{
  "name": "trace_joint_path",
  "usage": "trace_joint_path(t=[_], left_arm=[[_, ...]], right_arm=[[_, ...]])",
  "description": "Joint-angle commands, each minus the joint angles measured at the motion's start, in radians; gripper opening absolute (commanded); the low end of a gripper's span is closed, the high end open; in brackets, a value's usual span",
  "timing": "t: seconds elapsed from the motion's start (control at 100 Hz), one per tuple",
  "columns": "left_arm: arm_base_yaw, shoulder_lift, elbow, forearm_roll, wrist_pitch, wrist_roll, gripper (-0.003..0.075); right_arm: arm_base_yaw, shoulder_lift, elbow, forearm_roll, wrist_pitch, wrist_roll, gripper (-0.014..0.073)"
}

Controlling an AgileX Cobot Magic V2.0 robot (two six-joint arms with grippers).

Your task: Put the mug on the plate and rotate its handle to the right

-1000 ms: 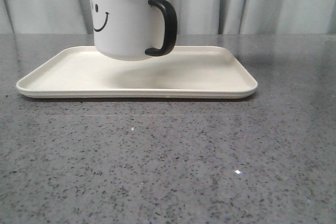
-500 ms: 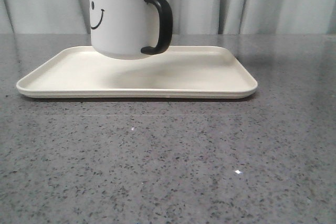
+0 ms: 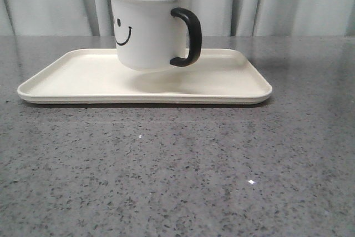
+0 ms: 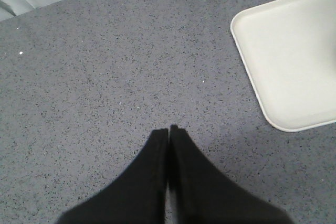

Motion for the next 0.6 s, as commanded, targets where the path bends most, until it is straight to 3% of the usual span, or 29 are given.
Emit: trace_joint_path(t=[0.0,0.37,0.59], left_arm=[[-0.006,-0.005,-0.020,0.016,-0.017,-0.012,-0.0020],[-0.006,-0.005,-0.020,0.016,-0.017,-0.012,-0.0020],[-0.006,-0.005,-0.020,0.016,-0.017,-0.012,-0.0020]], right_arm=[[-0.006,-0.063,-0.023,0.041,0.091,-0.026,-0.0065],[0.045,-0.063,-0.023,-0.137,0.091,-0.071,-0.0065],[0.053,-0.063,-0.023,-0.151,0.091,-0.073,-0.0065]])
